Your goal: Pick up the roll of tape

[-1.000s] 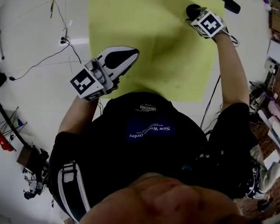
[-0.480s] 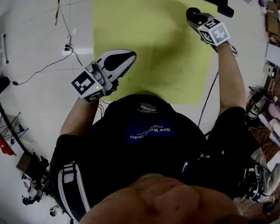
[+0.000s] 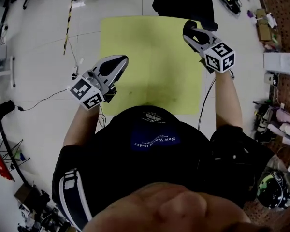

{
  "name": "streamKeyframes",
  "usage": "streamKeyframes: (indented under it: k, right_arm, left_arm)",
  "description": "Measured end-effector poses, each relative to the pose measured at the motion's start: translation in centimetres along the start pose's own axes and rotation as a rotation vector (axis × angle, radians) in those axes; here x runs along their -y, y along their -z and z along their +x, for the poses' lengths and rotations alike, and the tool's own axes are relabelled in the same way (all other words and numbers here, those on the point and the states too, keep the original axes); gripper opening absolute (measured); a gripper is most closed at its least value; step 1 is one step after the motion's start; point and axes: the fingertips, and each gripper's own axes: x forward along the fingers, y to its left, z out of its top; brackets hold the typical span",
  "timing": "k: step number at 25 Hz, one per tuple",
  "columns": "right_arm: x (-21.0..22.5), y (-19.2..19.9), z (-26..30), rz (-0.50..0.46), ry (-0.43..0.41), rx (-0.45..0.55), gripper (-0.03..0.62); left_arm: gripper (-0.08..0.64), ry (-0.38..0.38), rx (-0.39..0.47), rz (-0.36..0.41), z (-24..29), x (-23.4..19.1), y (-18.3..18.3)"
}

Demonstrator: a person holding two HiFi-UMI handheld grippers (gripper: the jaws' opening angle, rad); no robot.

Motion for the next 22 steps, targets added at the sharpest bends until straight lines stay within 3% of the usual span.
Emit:
streamKeyframes:
  k: [5,11,22]
  right_arm:
    - [-3.2,-6.3,-6.6,0.007,-0.002,0.207,0.101]
    - [-7.3,-11.3,-13.3,0.047,-0.032,0.44,0.101]
    - [-10.1,-12.1,-18.3,0.109,-0.109,0.661,0.102]
  left_arm:
    - [0.005,-0.039,0.045,0.071,-0.5,2.4,-3.8]
    - [0.005,-0.045,0.102,0.106,-1.3,5.2,-7.2]
    - [0.005,-0.044,0.14,0.138,-1.4,7.0,-9.1]
